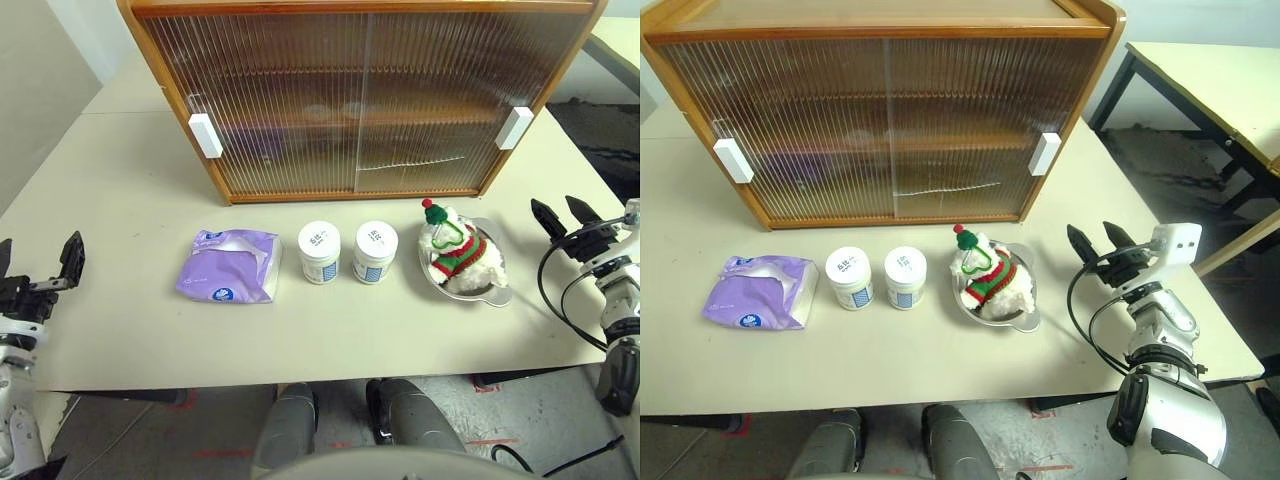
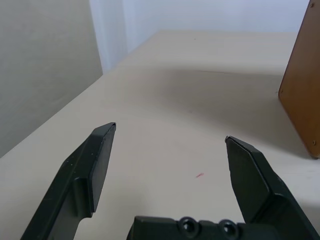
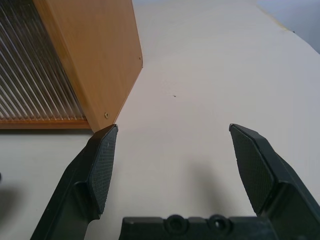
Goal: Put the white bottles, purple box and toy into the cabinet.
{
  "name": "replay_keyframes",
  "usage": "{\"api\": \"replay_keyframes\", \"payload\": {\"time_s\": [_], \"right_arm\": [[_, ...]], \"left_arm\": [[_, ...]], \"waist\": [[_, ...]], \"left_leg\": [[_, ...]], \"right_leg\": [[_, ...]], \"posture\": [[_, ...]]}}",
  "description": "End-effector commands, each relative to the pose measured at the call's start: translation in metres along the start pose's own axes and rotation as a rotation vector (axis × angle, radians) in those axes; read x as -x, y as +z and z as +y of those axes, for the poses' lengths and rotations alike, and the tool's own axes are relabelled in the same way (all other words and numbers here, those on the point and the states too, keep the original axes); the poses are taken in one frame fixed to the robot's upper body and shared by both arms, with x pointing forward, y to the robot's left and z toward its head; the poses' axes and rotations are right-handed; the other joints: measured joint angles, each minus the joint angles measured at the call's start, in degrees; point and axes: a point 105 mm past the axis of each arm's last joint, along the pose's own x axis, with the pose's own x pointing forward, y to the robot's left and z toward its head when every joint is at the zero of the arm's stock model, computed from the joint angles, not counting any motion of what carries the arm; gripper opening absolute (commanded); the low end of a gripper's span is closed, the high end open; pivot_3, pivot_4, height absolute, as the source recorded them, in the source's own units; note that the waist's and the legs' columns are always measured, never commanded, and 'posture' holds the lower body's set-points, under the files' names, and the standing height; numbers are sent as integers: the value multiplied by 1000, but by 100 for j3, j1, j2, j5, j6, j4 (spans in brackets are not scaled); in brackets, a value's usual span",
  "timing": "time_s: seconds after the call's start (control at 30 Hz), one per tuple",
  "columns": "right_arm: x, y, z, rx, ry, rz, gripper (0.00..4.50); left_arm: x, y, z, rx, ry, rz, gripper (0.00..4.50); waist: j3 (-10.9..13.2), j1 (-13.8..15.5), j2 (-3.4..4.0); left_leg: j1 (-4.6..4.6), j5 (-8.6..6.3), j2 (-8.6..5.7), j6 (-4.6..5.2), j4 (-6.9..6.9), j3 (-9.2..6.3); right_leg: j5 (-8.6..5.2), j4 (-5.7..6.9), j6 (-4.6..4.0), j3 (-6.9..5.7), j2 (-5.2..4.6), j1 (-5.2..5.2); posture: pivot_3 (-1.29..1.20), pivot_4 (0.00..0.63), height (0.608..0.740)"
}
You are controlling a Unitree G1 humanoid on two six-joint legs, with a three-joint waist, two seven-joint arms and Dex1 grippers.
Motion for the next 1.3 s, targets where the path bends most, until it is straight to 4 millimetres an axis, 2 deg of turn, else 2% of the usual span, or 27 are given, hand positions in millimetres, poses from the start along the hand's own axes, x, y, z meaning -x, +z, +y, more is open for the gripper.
{"api": "replay_keyframes", "payload": {"time_s": [0.03,0.33,0.5,0.6,0.67,0.73,0.87,1.0,1.13,1.2,1.27,1.3], "right_arm": [[1,4,-3,9,-10,-12,4466],[-8,14,-2,15,-6,-36,4466],[-9,22,-3,1,27,-45,4466],[-7,25,2,-24,101,-42,4466],[-6,36,9,-25,195,-91,4466],[-7,45,24,-15,340,-108,4466],[-7,48,47,8,543,-63,4466],[-10,57,64,-1,666,-46,4500],[-7,56,85,-40,761,-65,4500],[-7,51,96,-24,801,-60,4500],[-7,49,102,-19,807,-69,4500],[-7,49,103,-16,804,-77,4500]], "left_arm": [[-1,-6,-2,-8,-6,17,4500],[-4,-5,-3,5,0,-1,4500],[-11,2,1,-23,6,-24,4500],[-16,4,-1,-12,8,-32,4500],[-17,1,-9,32,-8,-23,4500],[-18,0,-18,71,-31,-4,4500],[-20,2,-29,85,-84,21,4500],[-21,12,-41,69,-187,-6,3617],[-21,18,-36,38,-212,-39,2074],[-23,19,-50,17,-279,-45,1304],[-27,19,-76,12,-371,-54,553],[-28,21,-82,10,-389,-65,254]], "waist": [[0,-15,0],[-1,-41,-1],[-1,-49,0],[-1,-71,-1],[-1,-105,0],[0,-157,1],[7,-257,-12],[7,-338,-13],[-6,-382,-17],[-5,-418,-15],[-5,-423,-6],[-4,-420,-1]], "left_leg": [[0,0,0,0,0,0],[1,0,0,1,1,1],[1,1,0,2,3,1],[0,1,0,3,3,2],[0,1,0,3,3,3],[0,1,0,3,3,9],[0,2,-2,4,7,14],[0,3,-4,5,13,14],[4,4,-4,6,16,14],[0,4,-3,6,26,13],[-1,4,-4,7,35,11],[-1,6,-7,9,45,7]], "right_leg": [[0,0,0,0,0,0],[5,0,4,-1,0,1],[7,0,6,-1,0,1],[7,0,6,-1,0,1],[7,0,6,0,0,1],[7,0,5,1,0,1],[8,-1,5,1,1,1],[9,0,4,1,1,3],[8,0,1,-4,7,7],[9,-1,-1,-5,21,8],[15,0,2,-5,29,12],[17,1,5,-4,29,15]], "posture": [[-19,133,740],[-22,118,740],[-64,130,740],[-90,137,740],[-101,138,740],[-118,143,740],[-130,142,740],[-132,125,740],[-147,98,740],[-162,113,740],[-162,113,740],[-140,121,740]]}}
